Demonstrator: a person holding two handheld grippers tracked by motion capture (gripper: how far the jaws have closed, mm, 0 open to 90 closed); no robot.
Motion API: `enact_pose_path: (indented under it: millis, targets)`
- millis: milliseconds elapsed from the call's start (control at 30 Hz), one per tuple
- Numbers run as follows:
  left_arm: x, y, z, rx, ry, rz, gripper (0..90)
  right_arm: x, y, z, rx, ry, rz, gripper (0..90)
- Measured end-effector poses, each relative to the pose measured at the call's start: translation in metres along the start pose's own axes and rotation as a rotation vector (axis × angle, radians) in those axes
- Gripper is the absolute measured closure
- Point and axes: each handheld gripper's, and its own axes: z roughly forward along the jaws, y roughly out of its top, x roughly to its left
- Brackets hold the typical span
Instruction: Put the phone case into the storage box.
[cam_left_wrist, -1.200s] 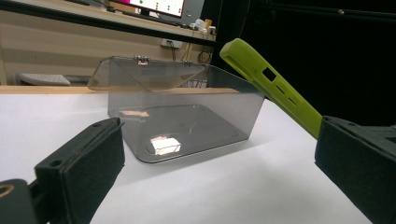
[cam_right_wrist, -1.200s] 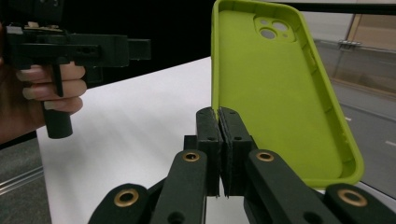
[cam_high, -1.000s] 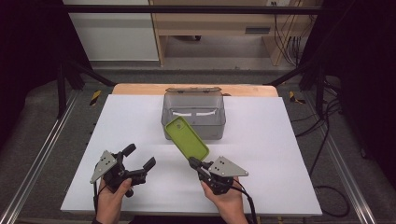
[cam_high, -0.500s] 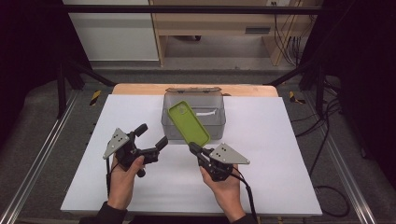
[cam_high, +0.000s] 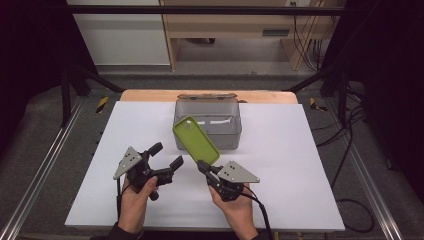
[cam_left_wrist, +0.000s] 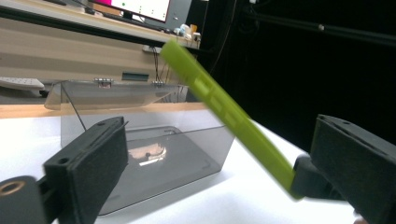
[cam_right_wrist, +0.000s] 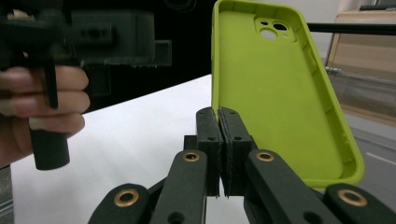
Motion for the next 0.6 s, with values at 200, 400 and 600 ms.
enact_pose_path:
  millis: [200,400,600]
  targets:
    - [-0.005,-0.002,-0.002,0.002,0.020,0.006,11.8,0.009,-0.006,0.005,0.014,0.022,0.004,87.9]
    - [-0.001,-0.007,-0.003,0.004,0.053,-0.069,28.4,0.017,-0.004,0.005,0.000,0.018,-0.014,87.9]
    - [0.000,-0.011,-0.001,0.006,0.007,-0.121,36.3,0.020,-0.003,0.004,-0.008,0.016,-0.014,87.9]
